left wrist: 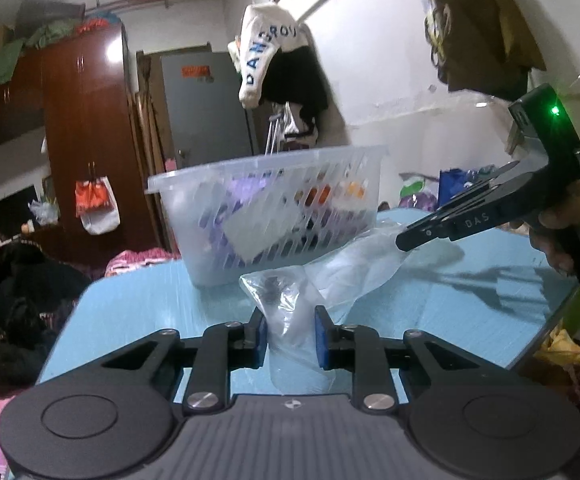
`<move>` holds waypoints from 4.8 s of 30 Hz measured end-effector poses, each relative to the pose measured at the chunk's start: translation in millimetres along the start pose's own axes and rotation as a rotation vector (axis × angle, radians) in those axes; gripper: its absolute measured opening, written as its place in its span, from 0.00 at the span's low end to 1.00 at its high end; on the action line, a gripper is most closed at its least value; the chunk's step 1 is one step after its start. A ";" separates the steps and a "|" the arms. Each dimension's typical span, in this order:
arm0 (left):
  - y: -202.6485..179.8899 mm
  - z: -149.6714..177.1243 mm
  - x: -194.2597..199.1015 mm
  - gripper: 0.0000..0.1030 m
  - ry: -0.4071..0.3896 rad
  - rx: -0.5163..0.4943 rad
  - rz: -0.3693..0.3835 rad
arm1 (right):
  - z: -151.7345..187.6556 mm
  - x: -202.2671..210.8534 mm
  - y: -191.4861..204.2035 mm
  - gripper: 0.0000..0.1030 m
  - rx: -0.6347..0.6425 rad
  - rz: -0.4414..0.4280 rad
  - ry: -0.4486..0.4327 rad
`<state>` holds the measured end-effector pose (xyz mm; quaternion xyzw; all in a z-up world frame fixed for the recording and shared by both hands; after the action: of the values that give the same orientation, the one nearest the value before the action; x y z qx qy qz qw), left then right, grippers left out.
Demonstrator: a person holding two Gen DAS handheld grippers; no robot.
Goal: Organize objects
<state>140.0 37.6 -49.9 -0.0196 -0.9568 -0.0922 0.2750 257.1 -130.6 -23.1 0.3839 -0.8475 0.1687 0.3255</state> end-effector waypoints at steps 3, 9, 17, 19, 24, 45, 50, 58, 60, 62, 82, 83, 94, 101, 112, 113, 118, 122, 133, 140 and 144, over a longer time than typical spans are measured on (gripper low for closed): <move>-0.1 -6.9 10.3 0.26 -0.032 -0.011 -0.007 | -5.1 19.6 0.9 0.10 0.002 0.006 -0.046; 2.7 -41.2 43.6 0.26 -0.142 -0.052 -0.059 | -33.0 77.7 6.5 0.10 0.035 0.047 -0.175; 14.5 -123.4 62.2 0.26 -0.273 -0.094 -0.126 | -95.8 116.6 -12.6 0.10 0.013 0.108 -0.294; 20.3 -142.8 55.4 0.26 -0.278 -0.101 -0.125 | -110.9 112.5 -20.9 0.10 -0.001 0.120 -0.298; 37.2 -179.4 24.2 0.26 -0.273 -0.110 -0.120 | -139.7 83.1 -43.3 0.10 -0.031 0.156 -0.282; 86.3 -176.8 -99.9 0.75 -0.058 -0.010 -0.167 | -128.0 1.1 -82.3 0.67 -0.147 0.129 -0.164; 101.2 -171.8 -50.9 0.91 -0.161 0.092 -0.130 | -122.7 31.4 -78.5 1.00 -0.149 0.135 -0.253; 94.7 -162.4 -7.0 1.00 -0.124 0.170 -0.016 | -118.0 65.0 -76.1 1.00 -0.292 0.252 -0.252; 88.9 -161.2 4.5 1.00 -0.112 0.155 -0.028 | -112.4 75.8 -65.6 1.00 -0.290 0.297 -0.302; 80.9 -161.0 16.6 1.00 -0.097 0.141 -0.029 | -107.0 87.5 -52.0 1.00 -0.270 0.274 -0.326; 28.8 -145.6 -29.2 1.00 0.148 0.143 0.006 | -78.1 61.1 -63.5 1.00 -0.322 0.146 -0.108; 29.0 -143.7 -29.9 1.00 0.149 0.144 -0.005 | -75.2 61.4 -61.5 1.00 -0.324 0.145 -0.106; 26.5 -141.7 -27.0 1.00 0.153 0.145 -0.019 | -71.2 60.7 -59.7 1.00 -0.323 0.136 -0.090; 24.2 -142.5 -31.0 1.00 0.157 0.147 -0.022 | -68.3 60.8 -65.0 1.00 -0.349 0.130 -0.092; 18.0 -142.5 -32.7 1.00 0.151 0.138 -0.027 | -67.3 59.3 -59.2 1.00 -0.325 0.129 -0.086; 17.7 -142.6 -32.9 1.00 0.150 0.139 -0.026 | -67.6 59.3 -58.6 1.00 -0.323 0.129 -0.085; 17.6 -143.6 -33.1 1.00 0.152 0.152 -0.020 | -68.0 59.4 -58.5 1.00 -0.328 0.129 -0.087; 17.3 -143.7 -33.1 1.00 0.150 0.152 -0.019 | -67.6 59.2 -58.8 1.00 -0.329 0.129 -0.087; 20.8 -133.9 -28.8 1.00 0.133 0.181 -0.029 | -56.3 67.2 -47.1 1.00 -0.326 0.117 -0.099; 19.6 -112.0 7.7 1.00 0.033 0.228 -0.055 | -28.6 91.5 -27.7 1.00 -0.346 0.214 -0.198; 10.8 -86.7 34.1 1.00 -0.026 0.244 -0.029 | -0.2 93.5 -8.9 1.00 -0.338 0.214 -0.189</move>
<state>157.3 31.5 42.0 0.0264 -0.9646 0.0211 0.2615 217.8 -186.8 41.0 0.2461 -0.9263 0.0212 0.2845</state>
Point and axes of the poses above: each gripper's, at about its wrist camera, not at the fingertips, and x roughly against the way its jaws point, y to its left, z to its underside, the point moved 8 cm from there along -x, roughly the way its jaws point, and after that the axes turned 15 degrees about y, right-handed, at the moved point
